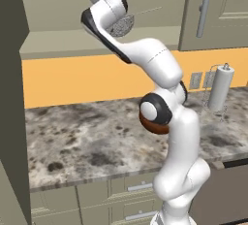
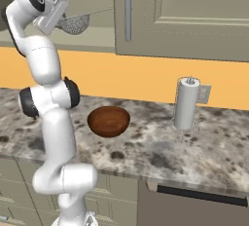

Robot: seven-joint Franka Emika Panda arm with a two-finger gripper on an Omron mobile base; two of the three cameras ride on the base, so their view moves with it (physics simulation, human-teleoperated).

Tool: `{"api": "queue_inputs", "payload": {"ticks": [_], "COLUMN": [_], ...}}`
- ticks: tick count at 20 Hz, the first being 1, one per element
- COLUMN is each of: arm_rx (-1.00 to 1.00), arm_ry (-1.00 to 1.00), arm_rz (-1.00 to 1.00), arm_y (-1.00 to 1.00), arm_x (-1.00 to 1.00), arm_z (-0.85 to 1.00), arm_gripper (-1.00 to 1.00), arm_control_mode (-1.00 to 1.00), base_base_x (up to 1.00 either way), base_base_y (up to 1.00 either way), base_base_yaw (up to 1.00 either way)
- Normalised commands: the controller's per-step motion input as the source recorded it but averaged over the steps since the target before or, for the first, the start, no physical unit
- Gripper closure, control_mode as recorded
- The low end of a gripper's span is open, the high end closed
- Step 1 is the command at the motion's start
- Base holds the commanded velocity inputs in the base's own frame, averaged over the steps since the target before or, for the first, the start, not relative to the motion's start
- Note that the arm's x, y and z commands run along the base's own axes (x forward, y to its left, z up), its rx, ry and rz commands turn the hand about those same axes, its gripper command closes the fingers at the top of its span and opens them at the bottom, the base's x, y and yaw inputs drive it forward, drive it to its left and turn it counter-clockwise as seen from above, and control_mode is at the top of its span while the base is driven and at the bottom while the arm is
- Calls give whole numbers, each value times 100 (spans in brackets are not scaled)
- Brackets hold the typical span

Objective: Open the cabinet and setup a tea strainer by placing it in the bowl upright.

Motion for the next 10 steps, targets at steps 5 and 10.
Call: {"api": "queue_inputs", "payload": {"ticks": [5,10], "arm_rx": [-10,-14], "arm_ry": [-21,-31], "arm_rz": [-4,-3], "arm_y": [14,0], "arm_x": [-66,-81], "arm_z": [-50,-30], "arm_gripper": [100,100], "arm_control_mode": [-100,-100], "base_base_x": [0,0], "base_base_y": [0,0], "base_base_yaw": [0,0]}}
